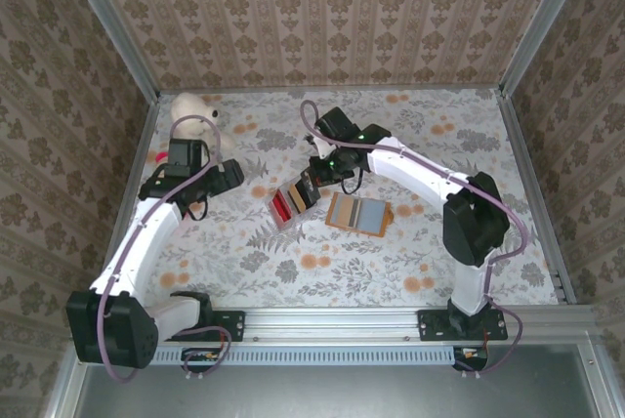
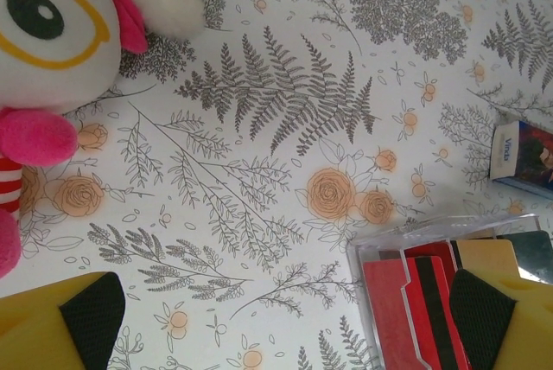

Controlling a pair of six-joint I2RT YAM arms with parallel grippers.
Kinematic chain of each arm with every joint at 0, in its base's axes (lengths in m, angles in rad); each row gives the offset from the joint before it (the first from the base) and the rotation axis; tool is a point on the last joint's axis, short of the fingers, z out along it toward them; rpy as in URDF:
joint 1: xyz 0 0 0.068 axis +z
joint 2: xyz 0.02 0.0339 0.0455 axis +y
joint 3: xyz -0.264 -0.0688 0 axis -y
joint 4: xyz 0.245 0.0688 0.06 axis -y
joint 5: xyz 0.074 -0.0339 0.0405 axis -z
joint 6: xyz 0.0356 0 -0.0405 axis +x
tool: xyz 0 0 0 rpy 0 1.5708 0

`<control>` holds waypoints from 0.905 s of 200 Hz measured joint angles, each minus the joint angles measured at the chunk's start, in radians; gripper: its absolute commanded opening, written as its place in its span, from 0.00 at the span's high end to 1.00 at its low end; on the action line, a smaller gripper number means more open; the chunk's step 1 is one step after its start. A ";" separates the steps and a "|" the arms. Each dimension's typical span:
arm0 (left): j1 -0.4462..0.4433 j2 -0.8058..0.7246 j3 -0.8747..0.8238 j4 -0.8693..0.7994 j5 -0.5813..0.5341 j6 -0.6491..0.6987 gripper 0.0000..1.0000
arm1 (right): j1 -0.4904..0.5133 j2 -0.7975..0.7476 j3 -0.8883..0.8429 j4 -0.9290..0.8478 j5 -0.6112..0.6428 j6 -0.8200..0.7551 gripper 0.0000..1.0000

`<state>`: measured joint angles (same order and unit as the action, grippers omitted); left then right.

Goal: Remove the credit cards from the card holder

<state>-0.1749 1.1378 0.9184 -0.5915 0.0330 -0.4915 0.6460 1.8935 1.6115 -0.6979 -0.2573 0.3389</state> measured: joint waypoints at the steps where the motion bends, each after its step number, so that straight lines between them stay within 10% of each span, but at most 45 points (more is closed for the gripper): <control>1: 0.000 0.001 0.000 0.000 0.001 0.000 0.00 | 0.000 0.002 0.002 -0.001 0.000 0.000 1.00; 181: 0.026 0.013 -0.022 0.002 0.026 0.018 0.00 | 0.027 0.209 0.203 -0.156 0.029 -0.038 1.00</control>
<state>-0.1486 1.1503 0.8967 -0.5896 0.0593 -0.4736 0.6727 2.1021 1.8145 -0.8536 -0.2283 0.3012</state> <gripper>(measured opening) 0.999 0.046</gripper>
